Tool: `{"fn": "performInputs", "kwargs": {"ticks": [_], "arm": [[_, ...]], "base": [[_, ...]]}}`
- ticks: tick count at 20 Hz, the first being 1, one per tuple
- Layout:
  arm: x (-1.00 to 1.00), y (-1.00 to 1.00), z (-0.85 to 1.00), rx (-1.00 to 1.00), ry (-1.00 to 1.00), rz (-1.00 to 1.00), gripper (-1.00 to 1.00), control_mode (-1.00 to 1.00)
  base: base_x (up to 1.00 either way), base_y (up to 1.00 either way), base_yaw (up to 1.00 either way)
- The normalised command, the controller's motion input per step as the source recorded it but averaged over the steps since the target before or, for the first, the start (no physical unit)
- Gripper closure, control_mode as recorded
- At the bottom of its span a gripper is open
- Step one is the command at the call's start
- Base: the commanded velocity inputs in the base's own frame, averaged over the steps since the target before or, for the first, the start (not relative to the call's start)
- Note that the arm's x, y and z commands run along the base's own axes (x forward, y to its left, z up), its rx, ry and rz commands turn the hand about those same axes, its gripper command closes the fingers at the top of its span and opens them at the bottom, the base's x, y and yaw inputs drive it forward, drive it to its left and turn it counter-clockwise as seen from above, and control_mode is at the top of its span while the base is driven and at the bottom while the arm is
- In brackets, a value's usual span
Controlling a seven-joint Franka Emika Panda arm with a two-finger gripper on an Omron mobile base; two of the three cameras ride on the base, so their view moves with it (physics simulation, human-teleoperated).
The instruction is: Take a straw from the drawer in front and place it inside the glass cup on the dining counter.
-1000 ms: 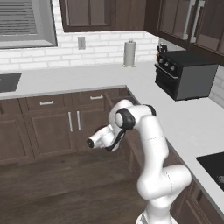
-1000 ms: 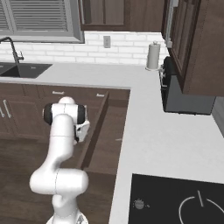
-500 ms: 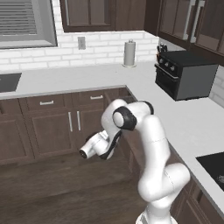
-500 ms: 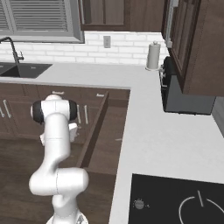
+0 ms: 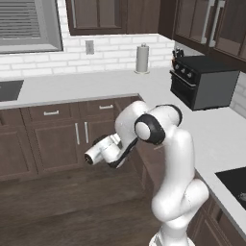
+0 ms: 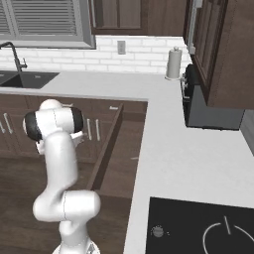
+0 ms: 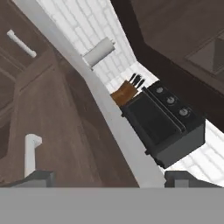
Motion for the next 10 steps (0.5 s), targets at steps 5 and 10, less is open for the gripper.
{"fn": "performInputs", "kwargs": {"ticks": [5, 10], "arm": [[-0.20, -0.01, 1.00, 0.20, -0.15, -0.03, -1.00, -1.00], [-0.18, -0.07, 1.00, 0.25, -0.12, -0.05, -1.00, -1.00]], "base": [[0.00, 0.00, 0.00], [0.00, 0.00, 0.00]]}}
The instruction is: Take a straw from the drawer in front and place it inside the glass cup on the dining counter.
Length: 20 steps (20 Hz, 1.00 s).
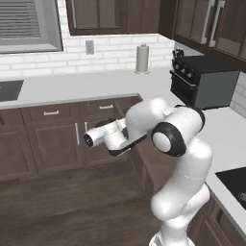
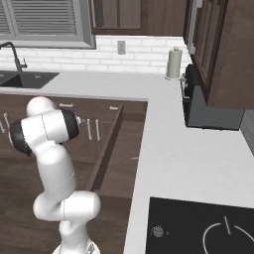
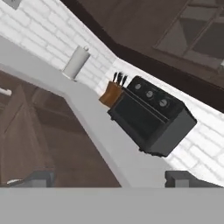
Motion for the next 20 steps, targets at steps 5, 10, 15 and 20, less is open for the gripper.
{"fn": "performInputs", "kwargs": {"ticks": [5, 10, 15, 20], "arm": [[-0.09, -0.20, 0.82, 0.35, -0.02, -0.14, -1.00, -1.00], [-0.07, -0.52, 0.42, 0.55, 0.00, -0.18, -1.00, -1.00], [-0.17, -0.61, 0.23, 0.69, 0.10, -0.19, -1.00, -1.00], [0.00, -0.53, 0.01, 0.61, 0.23, -0.22, -1.00, -1.00]], "base": [[0.00, 0.00, 0.00], [0.00, 0.00, 0.00], [0.00, 0.00, 0.00], [0.00, 0.00, 0.00]]}}
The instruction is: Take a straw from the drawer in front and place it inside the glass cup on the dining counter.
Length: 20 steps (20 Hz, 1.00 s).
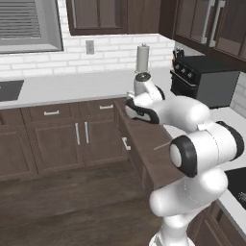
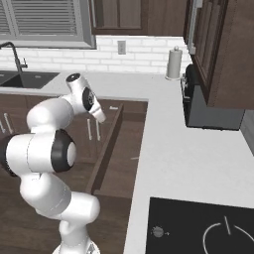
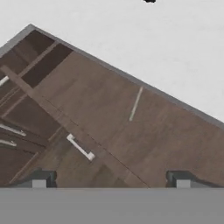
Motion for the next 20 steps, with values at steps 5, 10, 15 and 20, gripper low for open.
{"fn": "performInputs", "kwargs": {"ticks": [5, 10, 15, 20], "arm": [[0.00, -0.49, -0.14, 0.48, 0.22, -0.16, -1.00, -1.00], [0.01, -0.39, -0.32, 0.31, 0.07, -0.07, -1.00, -1.00], [0.01, -0.13, -0.61, 0.11, 0.04, -0.12, -1.00, -1.00], [0.02, 0.00, -0.49, 0.00, 0.11, -0.10, -1.00, -1.00]], "base": [[0.00, 0.00, 0.00], [0.00, 0.00, 0.00], [0.00, 0.00, 0.00], [0.00, 0.00, 0.00]]}}
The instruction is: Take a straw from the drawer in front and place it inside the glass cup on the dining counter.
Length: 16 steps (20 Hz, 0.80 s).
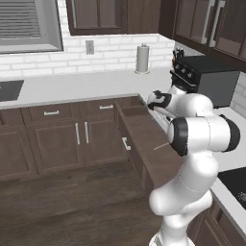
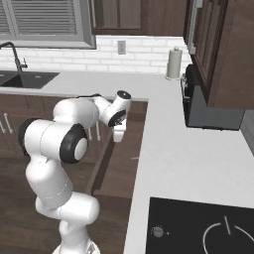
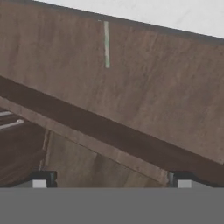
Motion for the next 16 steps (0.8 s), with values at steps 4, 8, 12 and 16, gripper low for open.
{"fn": "performInputs", "kwargs": {"ticks": [4, 8, 12, 16], "arm": [[0.06, 0.00, -0.33, 0.00, 0.14, -0.12, -1.00, -1.00], [0.14, 0.00, -0.28, 0.00, 0.22, -0.04, -1.00, -1.00], [0.17, 0.00, -0.37, 0.00, 0.21, 0.00, -1.00, -1.00], [0.19, 0.00, -0.44, 0.00, 0.11, 0.00, -1.00, -1.00]], "base": [[0.00, 0.00, 0.00], [0.00, 0.00, 0.00], [0.00, 0.00, 0.00], [0.00, 0.00, 0.00]]}}
